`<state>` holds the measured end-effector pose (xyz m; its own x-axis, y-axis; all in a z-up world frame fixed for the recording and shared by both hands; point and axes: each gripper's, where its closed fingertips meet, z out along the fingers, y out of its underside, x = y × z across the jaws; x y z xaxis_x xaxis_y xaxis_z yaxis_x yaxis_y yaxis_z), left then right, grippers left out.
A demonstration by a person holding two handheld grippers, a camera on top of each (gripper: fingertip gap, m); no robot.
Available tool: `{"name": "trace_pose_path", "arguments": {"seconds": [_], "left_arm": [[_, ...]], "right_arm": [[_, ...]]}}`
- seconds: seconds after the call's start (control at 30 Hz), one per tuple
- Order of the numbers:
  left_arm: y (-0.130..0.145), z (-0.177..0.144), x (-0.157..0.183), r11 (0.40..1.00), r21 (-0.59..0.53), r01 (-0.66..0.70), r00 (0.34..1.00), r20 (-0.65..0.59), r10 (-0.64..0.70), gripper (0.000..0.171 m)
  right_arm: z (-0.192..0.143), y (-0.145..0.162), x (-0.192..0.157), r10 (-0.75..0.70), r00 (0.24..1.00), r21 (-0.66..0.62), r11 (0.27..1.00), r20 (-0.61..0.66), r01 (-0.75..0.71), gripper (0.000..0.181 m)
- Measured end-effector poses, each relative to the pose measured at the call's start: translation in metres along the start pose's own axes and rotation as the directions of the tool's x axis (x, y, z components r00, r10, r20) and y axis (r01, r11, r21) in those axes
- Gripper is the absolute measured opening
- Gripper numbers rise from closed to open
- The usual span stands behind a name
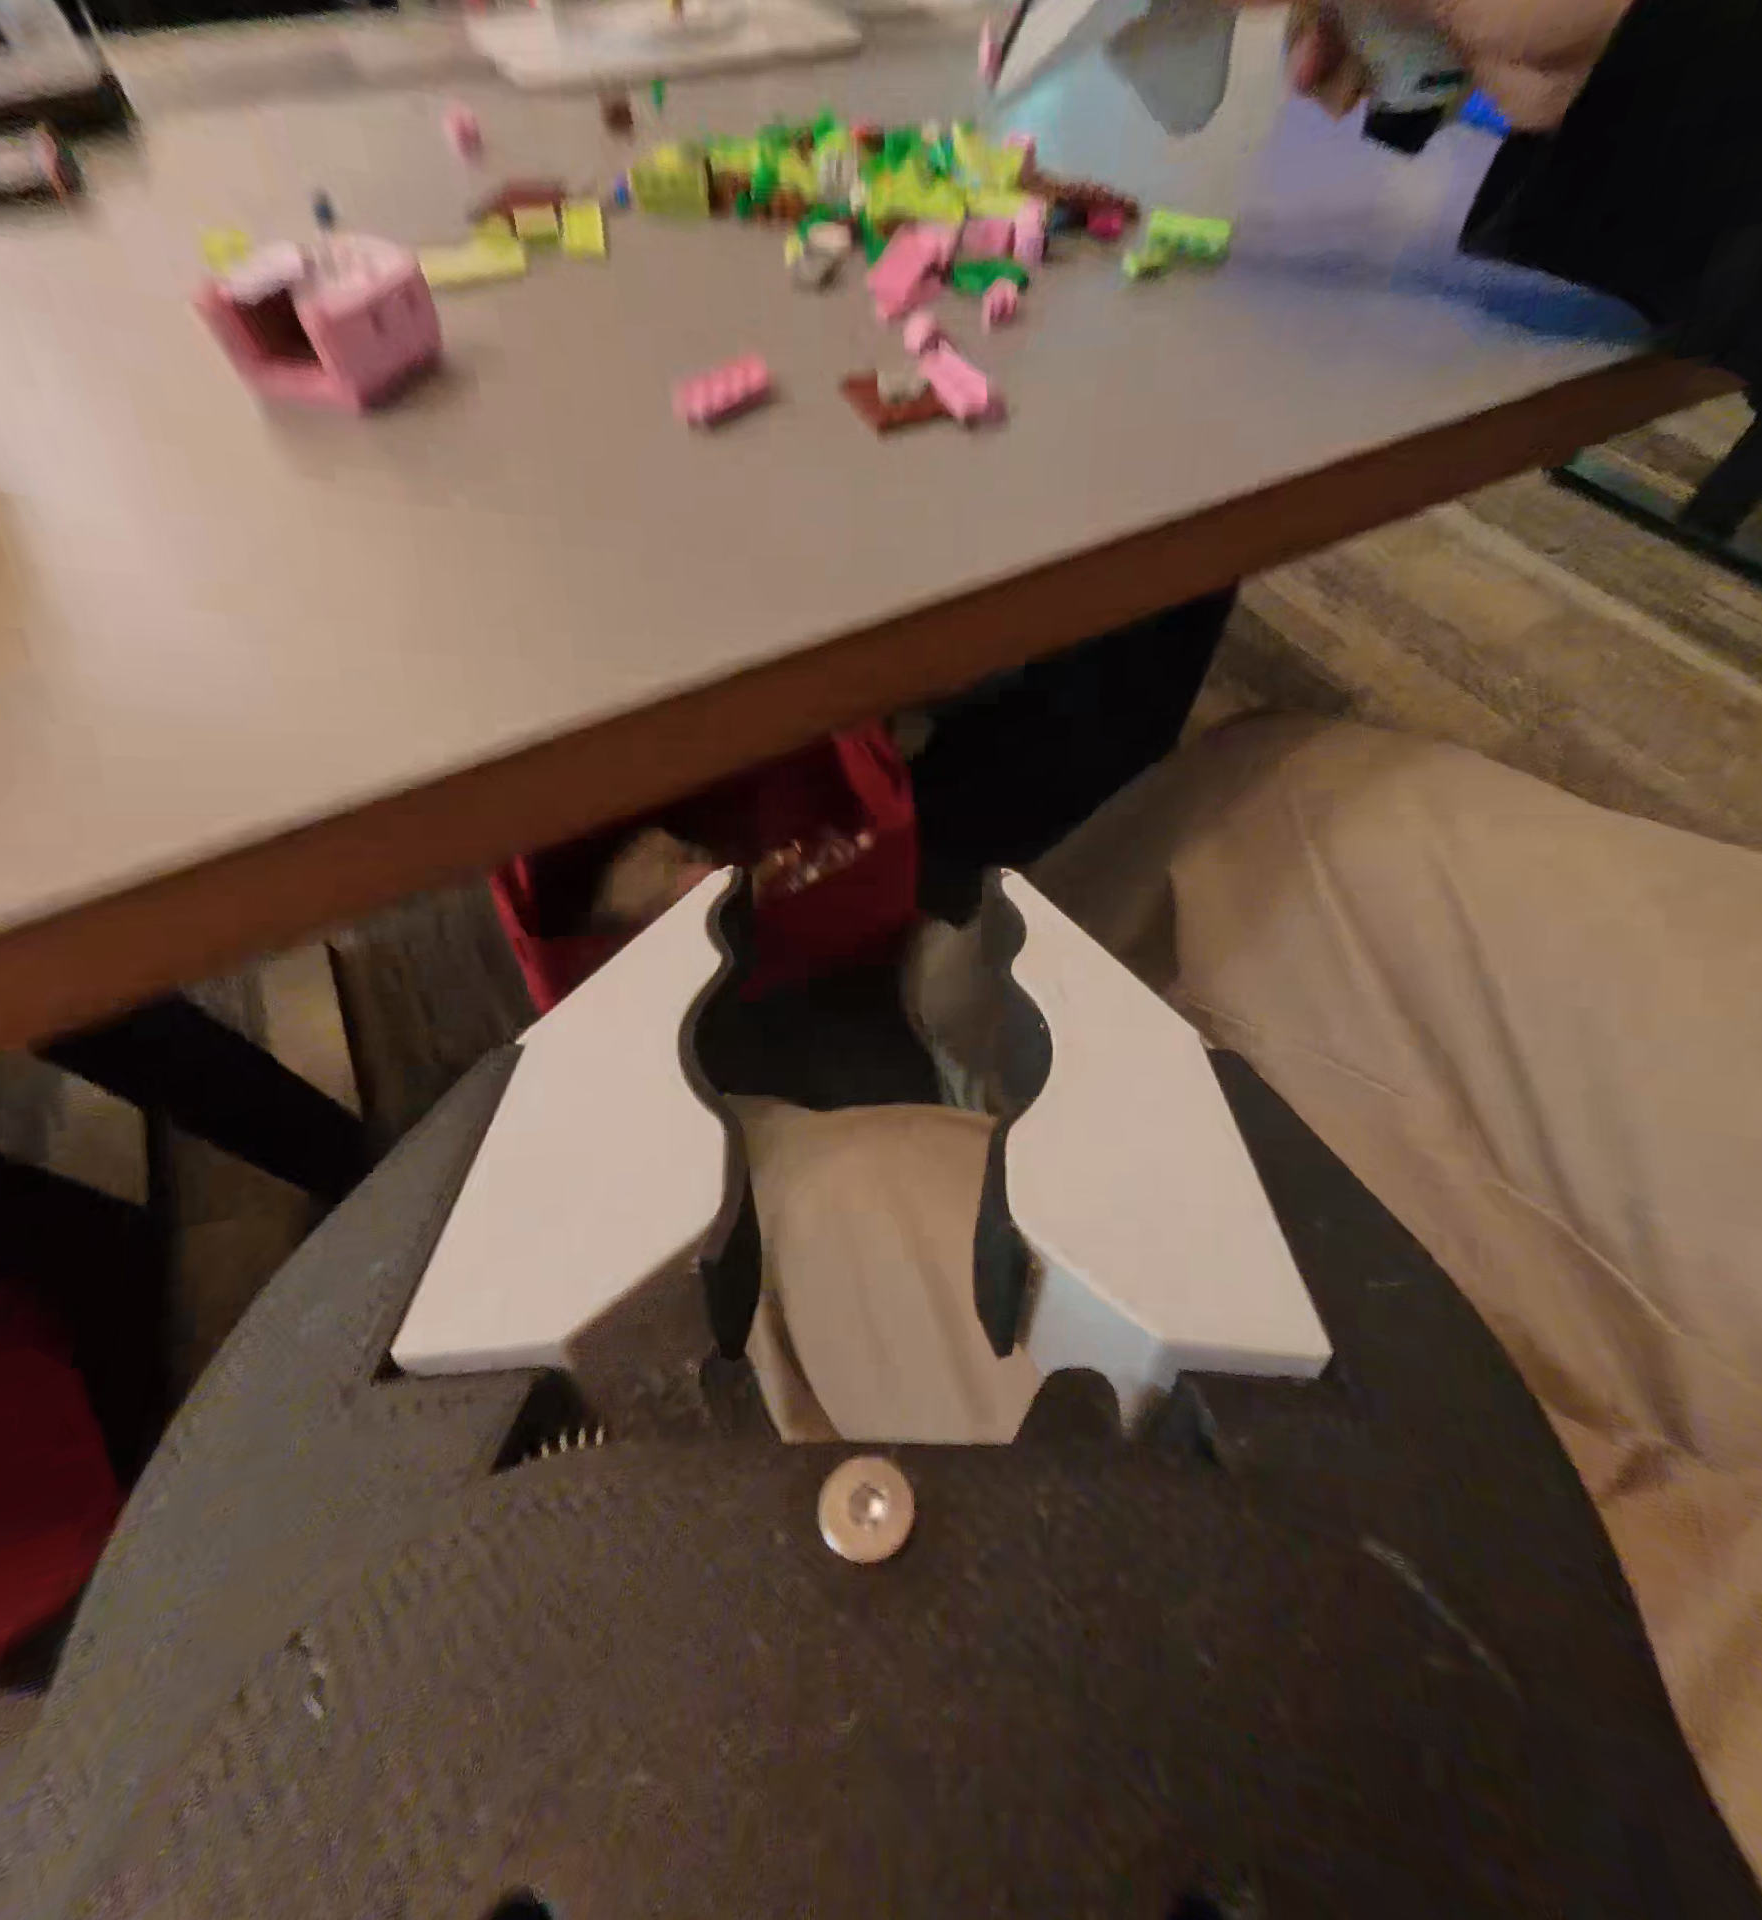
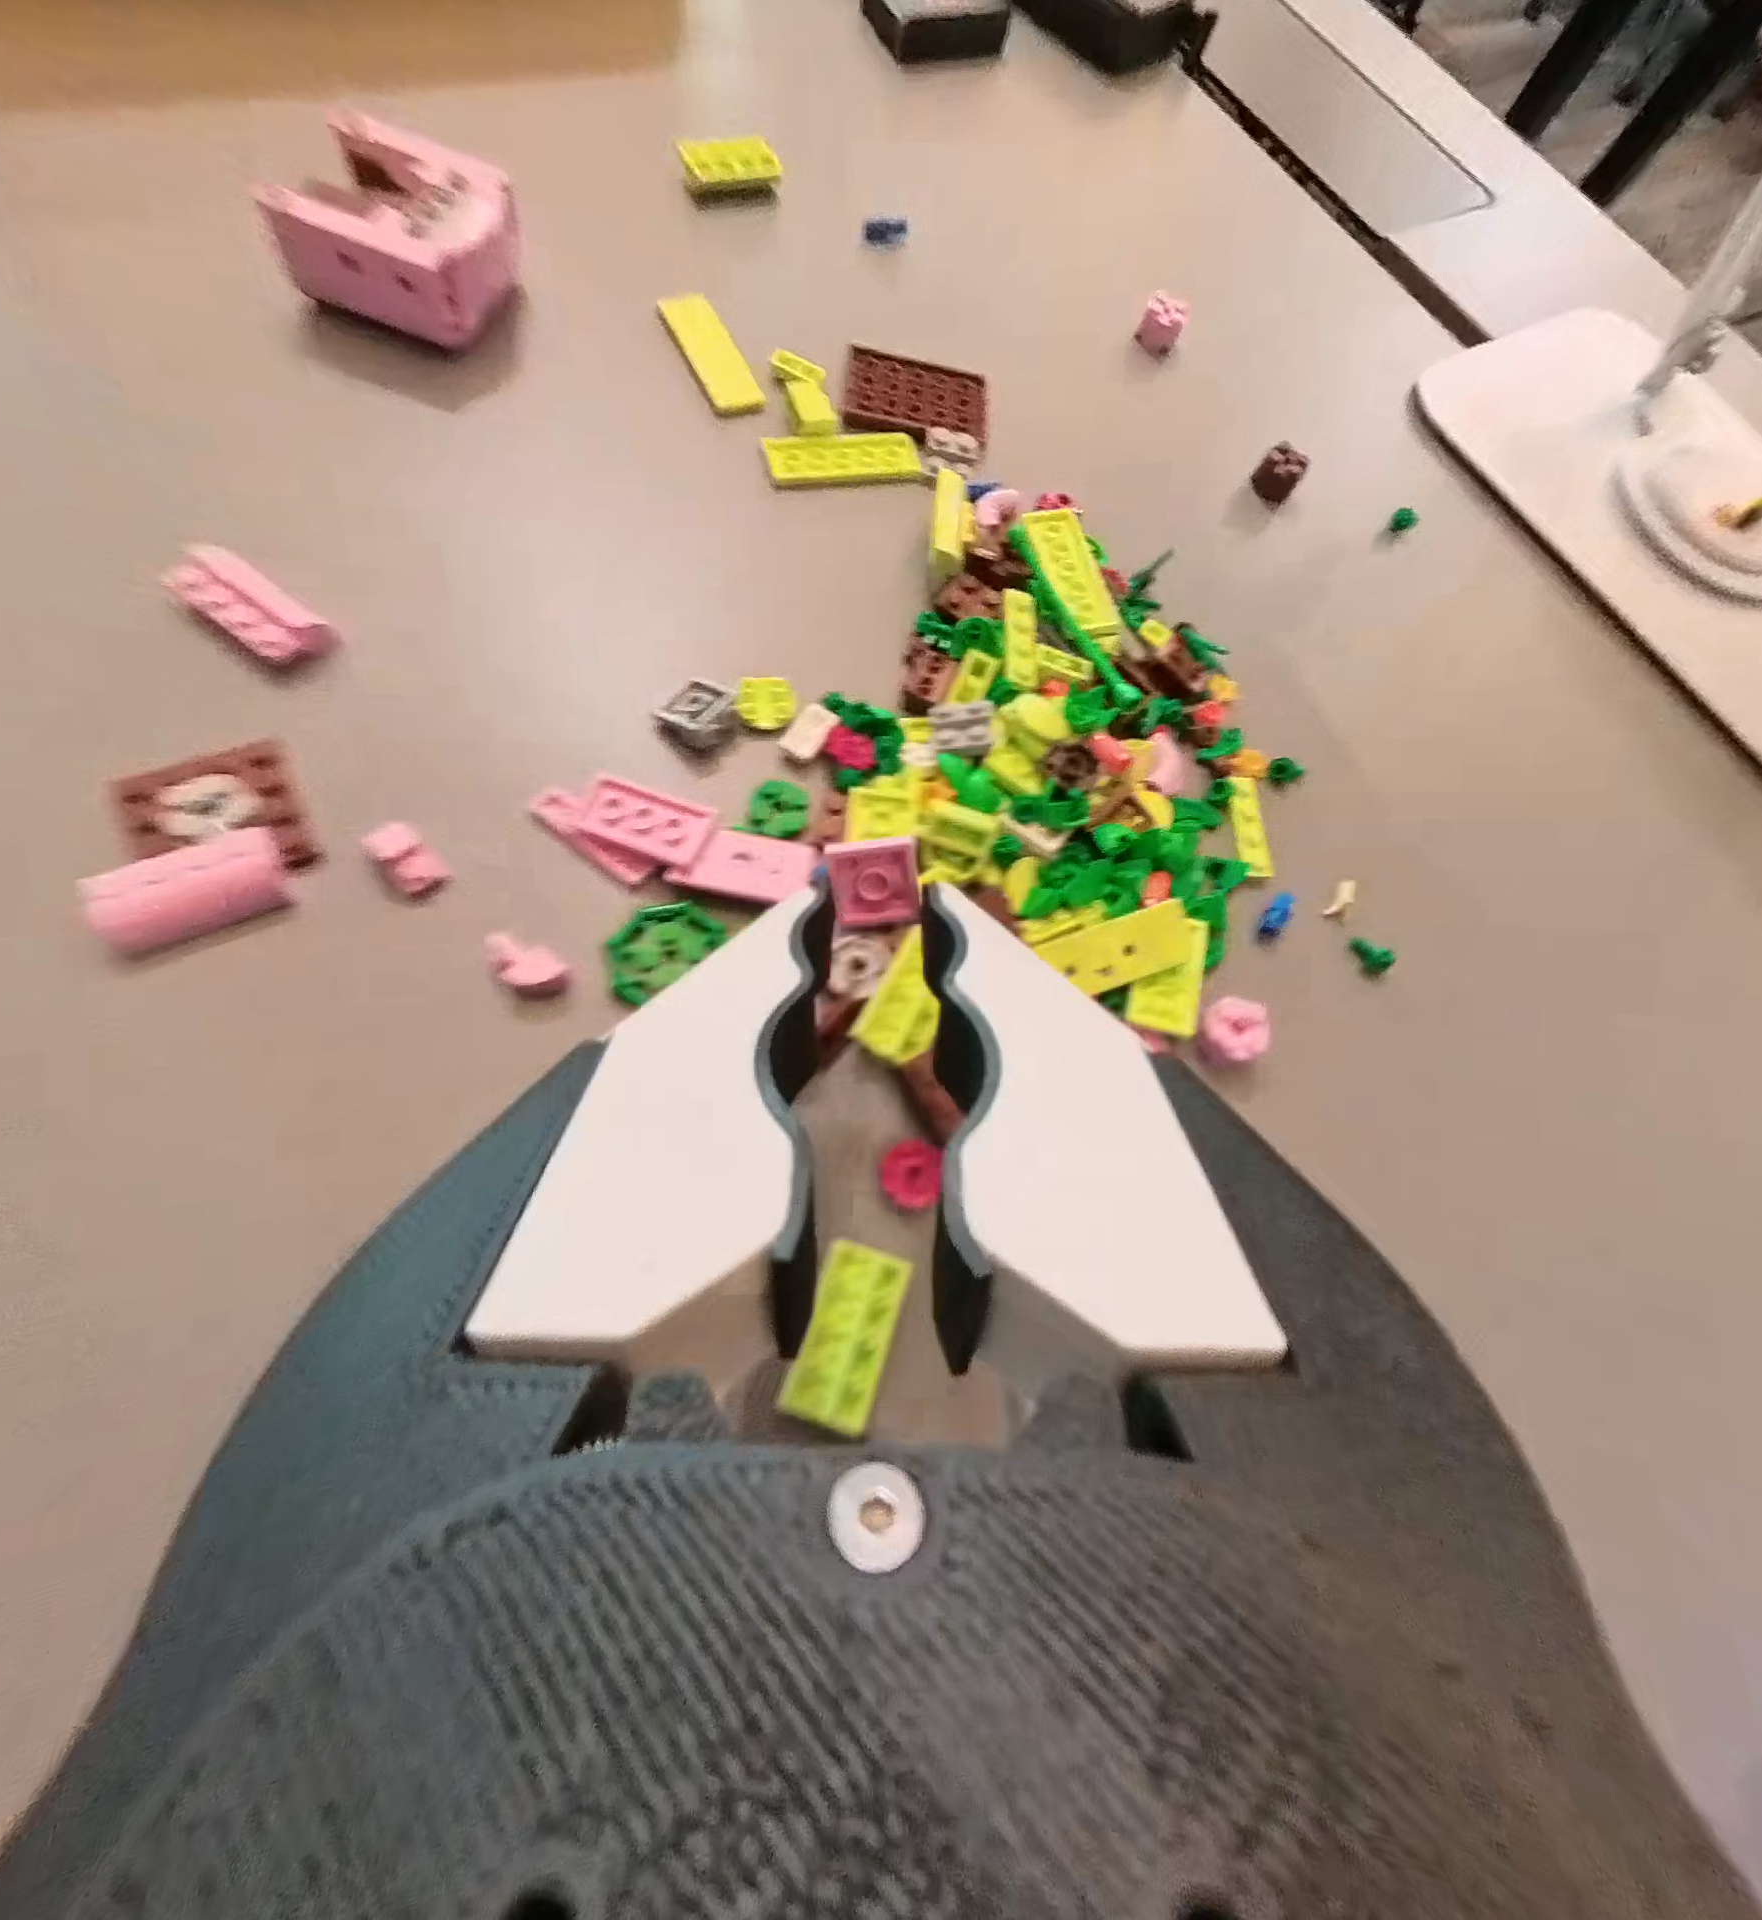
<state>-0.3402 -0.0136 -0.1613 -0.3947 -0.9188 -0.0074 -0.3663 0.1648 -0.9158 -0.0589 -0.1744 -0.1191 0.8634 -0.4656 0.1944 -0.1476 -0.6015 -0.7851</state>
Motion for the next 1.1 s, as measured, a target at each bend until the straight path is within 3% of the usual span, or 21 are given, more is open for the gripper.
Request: {"name": "trace_pose_path", "arguments": {"seconds": [0.13, 0.23, 0.33, 0.47, 0.57, 0.63, 0.73, 0.83, 0.97, 1.1], "left_arm": [[-0.042, 0.023, -0.012, 0.993, 0.111, -0.03, 0.998, -0.052, 0.036, 0.043], [-0.07, 0.036, -0.022, 0.983, 0.185, 0.011, 0.99, -0.142, 0.016, 0.043], [-0.096, 0.054, -0.033, 0.976, 0.207, 0.064, 0.973, -0.23, -0.015, 0.04], [-0.112, 0.086, -0.031, 0.989, 0.1, 0.112, 0.927, -0.368, -0.068, 0.038], [-0.13, 0.105, -0.025, 0.996, 0.084, 0.008, 0.912, -0.409, 0.027, 0.037], [-0.14, 0.114, -0.011, 0.991, 0.096, -0.098, 0.874, -0.467, 0.132, 0.036], [-0.127, 0.126, 0.012, 0.967, 0.034, -0.251, 0.778, -0.588, 0.222, 0.037], [-0.113, 0.145, 0.015, 0.947, -0.009, -0.323, 0.757, -0.602, 0.252, 0.041], [-0.09, 0.161, 0.009, 0.911, -0.124, -0.392, 0.745, -0.624, 0.236, 0.042], [-0.077, 0.168, 0.008, 0.883, -0.168, -0.439, 0.727, -0.644, 0.239, 0.037]], "right_arm": [[0.016, -0.005, 0.009, -0.002, 1.0, 0.001, 1.0, -0.008, 0.002, 0.019], [0.01, -0.013, 0.013, -0.028, 0.997, 0.04, 0.999, -0.072, 0.031, 0.038], [-0.001, -0.019, 0.005, -0.055, 0.993, 0.047, 0.997, -0.106, 0.061, 0.036], [-0.011, -0.022, -0.029, -0.053, 0.997, 0.018, 0.998, -0.059, 0.054, 0.039], [-0.021, -0.027, -0.065, -0.048, 0.999, 0.059, 0.997, 0.018, 0.047, 0.041], [-0.025, -0.032, -0.1, -0.052, 0.989, 0.113, 0.993, 0.138, 0.037, 0.043], [-0.023, -0.022, -0.132, -0.19, 0.959, 0.113, 0.979, 0.212, 0.169, 0.044], [-0.011, -0.014, -0.139, -0.257, 0.941, 0.104, 0.965, 0.22, 0.239, 0.045], [0.0, -0.007, -0.146, -0.238, 0.92, 0.104, 0.971, 0.31, 0.216, 0.047], [0.007, 0.003, -0.146, -0.241, 0.899, 0.083, 0.97, 0.365, 0.227, 0.045]]}}
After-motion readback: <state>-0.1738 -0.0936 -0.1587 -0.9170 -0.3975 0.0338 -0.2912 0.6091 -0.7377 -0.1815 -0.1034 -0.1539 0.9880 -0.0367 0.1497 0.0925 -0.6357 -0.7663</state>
